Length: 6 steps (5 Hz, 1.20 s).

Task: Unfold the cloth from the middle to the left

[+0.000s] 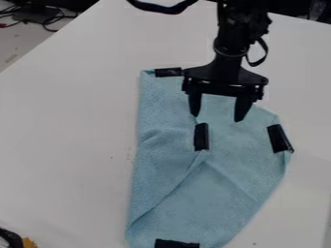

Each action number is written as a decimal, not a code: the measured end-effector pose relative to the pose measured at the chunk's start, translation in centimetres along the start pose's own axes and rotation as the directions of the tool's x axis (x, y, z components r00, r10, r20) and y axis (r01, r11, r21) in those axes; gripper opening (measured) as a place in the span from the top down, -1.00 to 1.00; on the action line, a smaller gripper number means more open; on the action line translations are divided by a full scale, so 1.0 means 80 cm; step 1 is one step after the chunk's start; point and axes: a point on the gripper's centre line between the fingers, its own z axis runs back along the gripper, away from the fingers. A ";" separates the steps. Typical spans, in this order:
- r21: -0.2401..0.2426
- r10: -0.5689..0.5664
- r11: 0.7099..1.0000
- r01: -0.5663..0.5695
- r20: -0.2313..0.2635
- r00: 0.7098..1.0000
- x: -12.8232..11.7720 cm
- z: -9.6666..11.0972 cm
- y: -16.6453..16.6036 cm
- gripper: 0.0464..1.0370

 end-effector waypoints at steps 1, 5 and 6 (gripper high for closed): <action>-0.024 0.017 1.000 -0.018 -0.029 0.999 -0.008 -0.013 0.012 -0.93; -0.059 -0.001 0.998 -0.004 -0.082 0.997 -0.008 -0.045 0.016 -0.88; -0.070 -0.006 0.998 -0.001 -0.094 0.996 -0.004 -0.051 0.015 -0.71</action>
